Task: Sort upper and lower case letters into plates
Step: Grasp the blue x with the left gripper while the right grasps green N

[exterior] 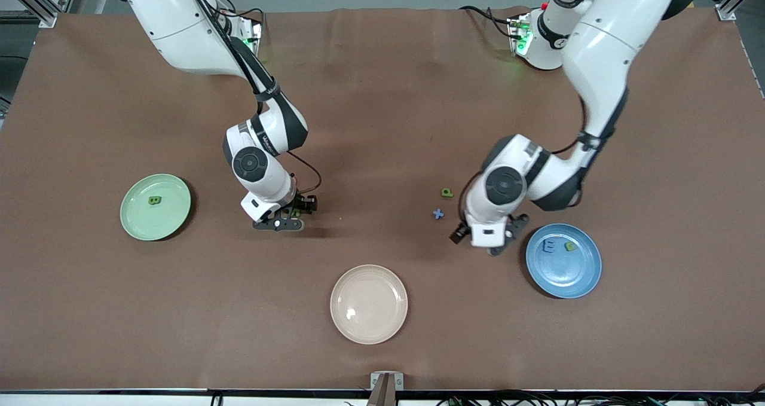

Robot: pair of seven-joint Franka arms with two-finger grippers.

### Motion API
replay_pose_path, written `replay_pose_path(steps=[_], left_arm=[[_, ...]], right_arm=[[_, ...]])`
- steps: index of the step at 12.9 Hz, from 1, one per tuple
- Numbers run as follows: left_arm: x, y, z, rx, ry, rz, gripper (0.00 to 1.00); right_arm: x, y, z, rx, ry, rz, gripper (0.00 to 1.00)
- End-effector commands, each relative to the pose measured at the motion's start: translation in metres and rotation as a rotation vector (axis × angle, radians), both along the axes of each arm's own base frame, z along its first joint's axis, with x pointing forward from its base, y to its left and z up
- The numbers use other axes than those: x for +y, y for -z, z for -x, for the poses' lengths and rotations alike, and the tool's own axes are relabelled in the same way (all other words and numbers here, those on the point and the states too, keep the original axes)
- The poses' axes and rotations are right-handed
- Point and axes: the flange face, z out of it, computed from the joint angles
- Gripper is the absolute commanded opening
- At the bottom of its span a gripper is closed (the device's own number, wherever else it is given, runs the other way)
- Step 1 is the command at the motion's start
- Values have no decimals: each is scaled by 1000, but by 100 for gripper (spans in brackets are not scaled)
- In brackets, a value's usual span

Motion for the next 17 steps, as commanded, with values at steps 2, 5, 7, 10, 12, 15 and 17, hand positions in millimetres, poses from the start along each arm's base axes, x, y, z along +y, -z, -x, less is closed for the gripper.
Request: replay_pose_path(steps=[2, 5, 7, 10, 12, 15, 17], left_arm=[[-26, 15, 12, -34, -12, 24, 85], [-42, 32, 26, -27, 14, 33, 74], [-44, 37, 28, -22, 17, 33, 68], [-48, 39, 31, -24, 30, 30, 53], [-46, 39, 30, -25, 32, 29, 23], [-28, 24, 15, -48, 28, 20, 0], [-9, 0, -2, -74, 31, 13, 0]], right_arm=[[4, 10, 1, 8, 5, -4, 33], [1, 10, -1, 8, 10, -4, 17], [-1, 0, -4, 3, 3, -3, 17], [-25, -76, -8, 49, 26, 31, 16], [-70, -118, -15, 73, 2, 62, 16], [-175, -140, -25, 101, -83, 43, 16], [-245, -133, -26, 110, -148, 22, 17]])
